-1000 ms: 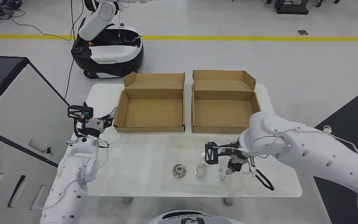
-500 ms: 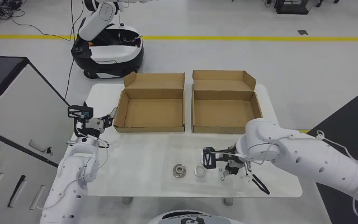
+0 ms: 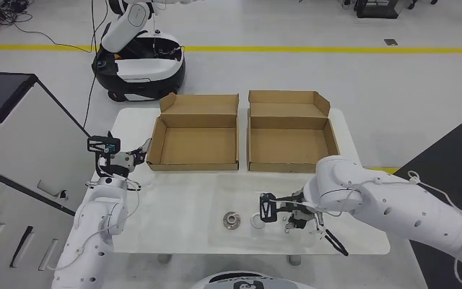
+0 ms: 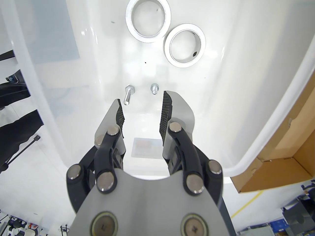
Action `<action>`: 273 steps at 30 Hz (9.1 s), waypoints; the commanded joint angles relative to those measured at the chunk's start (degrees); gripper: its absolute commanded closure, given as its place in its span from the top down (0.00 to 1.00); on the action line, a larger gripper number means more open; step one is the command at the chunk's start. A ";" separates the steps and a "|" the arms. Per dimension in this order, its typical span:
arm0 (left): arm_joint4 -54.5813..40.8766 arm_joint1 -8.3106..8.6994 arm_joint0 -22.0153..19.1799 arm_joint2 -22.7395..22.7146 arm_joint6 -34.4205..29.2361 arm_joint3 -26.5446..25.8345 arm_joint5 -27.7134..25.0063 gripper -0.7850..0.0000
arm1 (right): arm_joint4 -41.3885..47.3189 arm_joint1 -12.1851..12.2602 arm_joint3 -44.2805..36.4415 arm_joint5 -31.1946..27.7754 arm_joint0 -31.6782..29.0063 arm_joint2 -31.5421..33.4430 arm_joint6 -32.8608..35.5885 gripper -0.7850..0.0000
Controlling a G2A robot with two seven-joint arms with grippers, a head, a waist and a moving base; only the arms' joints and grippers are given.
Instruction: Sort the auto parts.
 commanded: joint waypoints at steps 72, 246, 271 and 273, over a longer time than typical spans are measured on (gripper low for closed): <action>0.00 0.00 0.00 0.00 0.00 0.00 0.00 1.00 | -3.75 -1.48 2.23 -0.01 -8.01 2.55 1.15 0.00; 0.00 0.00 0.00 0.00 0.00 0.00 0.00 1.00 | 102.18 1.62 3.82 -20.75 -7.86 27.36 -18.47 0.00; 0.00 0.00 0.00 0.00 0.00 0.00 0.00 1.00 | 103.58 -12.81 7.50 -2.50 -24.60 50.56 -0.23 0.00; 0.00 0.00 0.00 0.00 0.00 0.00 0.00 1.00 | 101.88 -13.53 7.81 -2.22 -24.86 50.76 0.04 0.00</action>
